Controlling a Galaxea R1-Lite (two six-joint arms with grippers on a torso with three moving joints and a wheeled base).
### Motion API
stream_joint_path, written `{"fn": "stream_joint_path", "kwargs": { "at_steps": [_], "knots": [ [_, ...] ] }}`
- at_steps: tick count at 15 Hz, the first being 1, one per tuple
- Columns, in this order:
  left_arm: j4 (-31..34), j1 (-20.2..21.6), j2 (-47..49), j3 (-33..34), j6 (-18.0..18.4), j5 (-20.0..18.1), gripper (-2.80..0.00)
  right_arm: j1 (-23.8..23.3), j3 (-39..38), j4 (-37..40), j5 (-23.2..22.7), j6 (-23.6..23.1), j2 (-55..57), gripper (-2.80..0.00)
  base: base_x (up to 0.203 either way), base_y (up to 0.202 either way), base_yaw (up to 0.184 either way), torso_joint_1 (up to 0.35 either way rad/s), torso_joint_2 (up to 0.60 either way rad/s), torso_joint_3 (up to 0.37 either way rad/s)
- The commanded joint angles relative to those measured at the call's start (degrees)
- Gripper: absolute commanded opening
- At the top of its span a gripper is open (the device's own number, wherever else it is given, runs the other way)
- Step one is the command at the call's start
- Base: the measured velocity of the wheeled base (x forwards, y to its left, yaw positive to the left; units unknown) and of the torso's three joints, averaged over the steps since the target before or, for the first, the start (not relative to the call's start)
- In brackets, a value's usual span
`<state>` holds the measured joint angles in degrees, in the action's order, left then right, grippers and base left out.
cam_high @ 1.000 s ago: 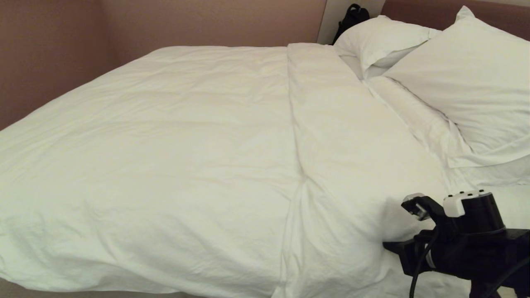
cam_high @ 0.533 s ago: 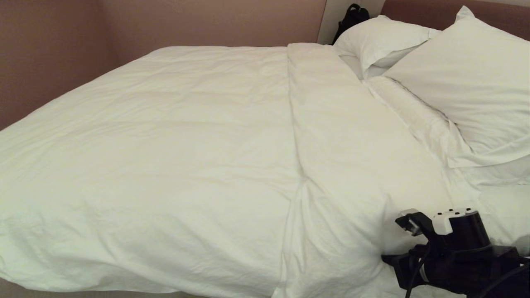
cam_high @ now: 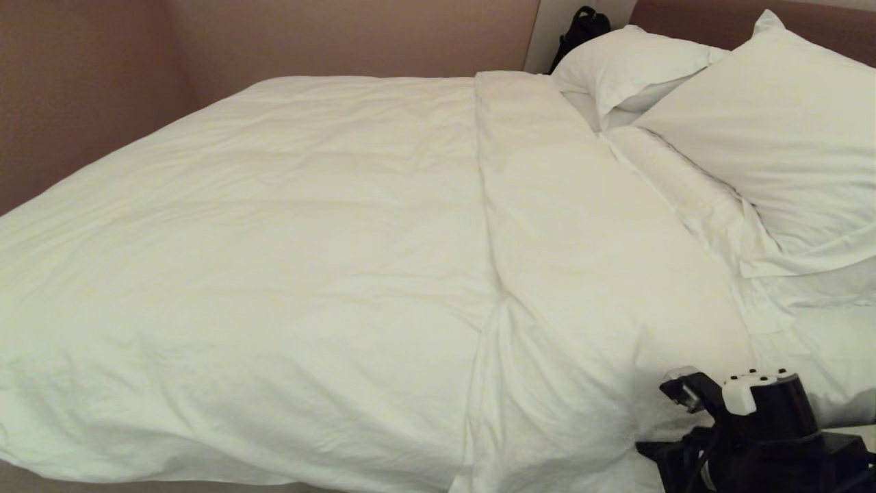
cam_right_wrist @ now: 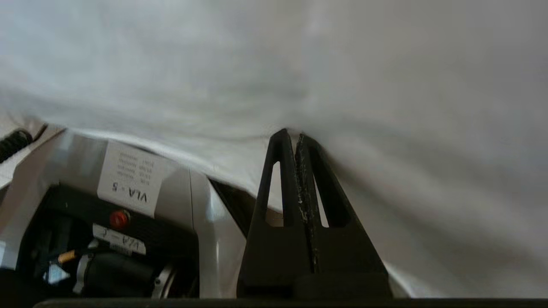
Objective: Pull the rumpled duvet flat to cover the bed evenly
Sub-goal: Flatten the corners of the folded blanket
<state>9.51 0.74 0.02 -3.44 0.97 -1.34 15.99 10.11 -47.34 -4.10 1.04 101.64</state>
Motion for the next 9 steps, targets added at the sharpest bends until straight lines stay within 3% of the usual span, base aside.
{"fn": "stream_joint_path", "kwargs": {
  "at_steps": [1,4,9],
  "knots": [
    [0.1,0.0,0.0,0.0,0.0,0.0,-2.80,0.8,-3.3,-6.9,0.0,0.0,-2.3,-2.80,0.000,0.000,0.000,0.000,0.00,0.000],
    [0.1,0.0,0.0,0.0,0.0,0.0,-2.80,1.1,-5.4,-8.8,0.1,-0.5,-6.0,-2.80,0.000,0.000,0.000,0.000,0.00,0.000],
    [0.1,0.0,0.0,0.0,0.0,0.0,-2.80,4.0,-6.7,-6.0,1.5,-0.5,-21.5,-2.80,0.000,0.000,0.000,0.000,0.00,0.000]
  ]
}}
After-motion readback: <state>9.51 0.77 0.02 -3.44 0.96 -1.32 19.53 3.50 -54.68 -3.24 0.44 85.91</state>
